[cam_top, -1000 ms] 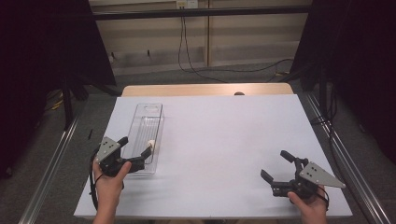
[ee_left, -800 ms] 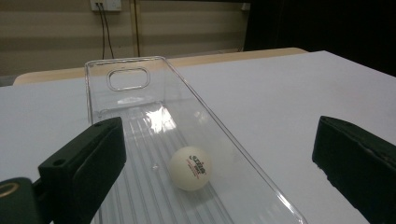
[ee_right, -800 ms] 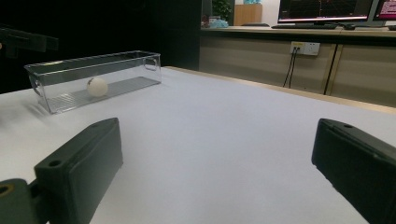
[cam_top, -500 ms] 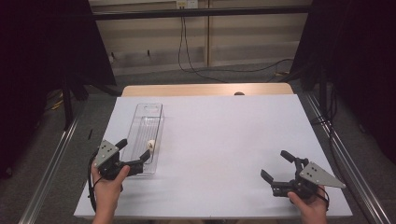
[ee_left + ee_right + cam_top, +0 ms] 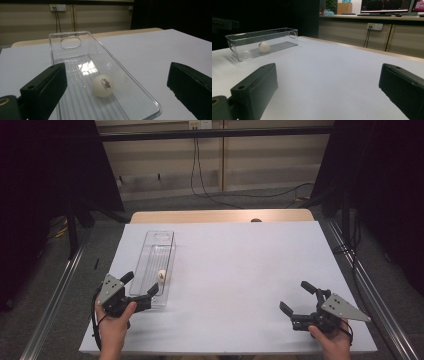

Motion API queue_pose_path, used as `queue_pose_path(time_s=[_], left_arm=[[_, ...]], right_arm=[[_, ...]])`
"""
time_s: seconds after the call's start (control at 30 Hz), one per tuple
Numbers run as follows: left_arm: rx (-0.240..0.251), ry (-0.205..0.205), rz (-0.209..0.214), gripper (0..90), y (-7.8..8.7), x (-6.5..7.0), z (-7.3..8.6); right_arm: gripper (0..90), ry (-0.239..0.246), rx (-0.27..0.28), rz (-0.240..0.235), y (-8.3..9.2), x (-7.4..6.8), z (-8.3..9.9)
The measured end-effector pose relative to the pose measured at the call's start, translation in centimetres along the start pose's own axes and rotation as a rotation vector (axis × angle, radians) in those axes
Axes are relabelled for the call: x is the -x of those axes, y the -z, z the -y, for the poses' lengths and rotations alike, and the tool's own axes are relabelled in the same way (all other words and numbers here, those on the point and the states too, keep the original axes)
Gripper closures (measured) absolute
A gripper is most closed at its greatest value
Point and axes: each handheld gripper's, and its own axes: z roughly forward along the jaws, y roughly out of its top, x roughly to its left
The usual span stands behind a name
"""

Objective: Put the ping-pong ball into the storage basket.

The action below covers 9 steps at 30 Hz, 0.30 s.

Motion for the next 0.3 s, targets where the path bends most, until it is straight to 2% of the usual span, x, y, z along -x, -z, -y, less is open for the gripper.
queue_pose_path(time_s=[0.3], left_arm=[[0.006, -0.002, 0.000, 2.9, -0.04, -0.08, 0.18]], right_arm=[[1.4, 0.002, 0.000, -0.005, 0.00, 0.01, 0.00]])
